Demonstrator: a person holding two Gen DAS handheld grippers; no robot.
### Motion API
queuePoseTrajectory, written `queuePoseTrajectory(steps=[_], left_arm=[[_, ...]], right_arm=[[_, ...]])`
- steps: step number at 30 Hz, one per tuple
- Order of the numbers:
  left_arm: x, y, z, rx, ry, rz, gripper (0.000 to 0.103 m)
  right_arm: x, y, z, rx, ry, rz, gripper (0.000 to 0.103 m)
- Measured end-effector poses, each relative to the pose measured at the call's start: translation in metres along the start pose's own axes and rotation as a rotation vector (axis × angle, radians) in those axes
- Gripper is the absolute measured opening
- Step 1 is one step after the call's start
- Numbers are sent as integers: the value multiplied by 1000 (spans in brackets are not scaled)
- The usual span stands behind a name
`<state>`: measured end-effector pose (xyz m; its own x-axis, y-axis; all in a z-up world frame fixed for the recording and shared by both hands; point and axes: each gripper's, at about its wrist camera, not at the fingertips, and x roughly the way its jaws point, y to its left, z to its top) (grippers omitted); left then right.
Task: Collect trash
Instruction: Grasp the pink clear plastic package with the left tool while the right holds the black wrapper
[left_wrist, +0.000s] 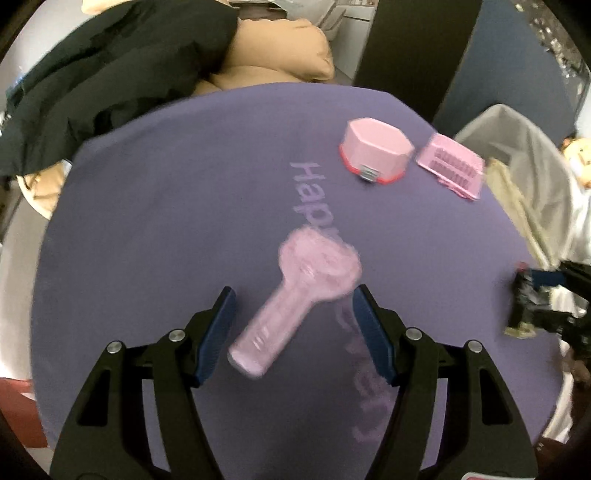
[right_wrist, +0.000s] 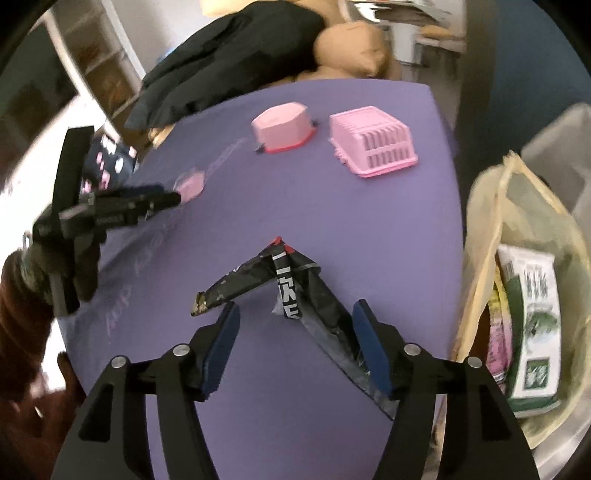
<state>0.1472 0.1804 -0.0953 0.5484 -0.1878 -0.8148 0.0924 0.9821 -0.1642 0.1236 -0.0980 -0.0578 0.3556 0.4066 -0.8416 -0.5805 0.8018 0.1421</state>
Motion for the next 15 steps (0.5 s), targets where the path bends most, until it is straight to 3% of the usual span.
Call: queuePoseTrajectory(steps=[2,5,7,9,15], left_arm=[[-5,-5,-7,25,8,-39,62],[-10,-13,-16,57,17,-65,62],[-12,-12,-18,39,16,-77,62],[-11,-9,-17,11,10,-82,62],[-16,6,-20,-76,-12,-81,62]], right_arm=[[-8,7,1,-45,-37,-37,60],[-22,12,5,-63,-93,-10,60],[-27,12,10,-50,-134,35,60],[-23,13,17,-36,-155,14,60],[14,14,22,-40,-74,-38,60]])
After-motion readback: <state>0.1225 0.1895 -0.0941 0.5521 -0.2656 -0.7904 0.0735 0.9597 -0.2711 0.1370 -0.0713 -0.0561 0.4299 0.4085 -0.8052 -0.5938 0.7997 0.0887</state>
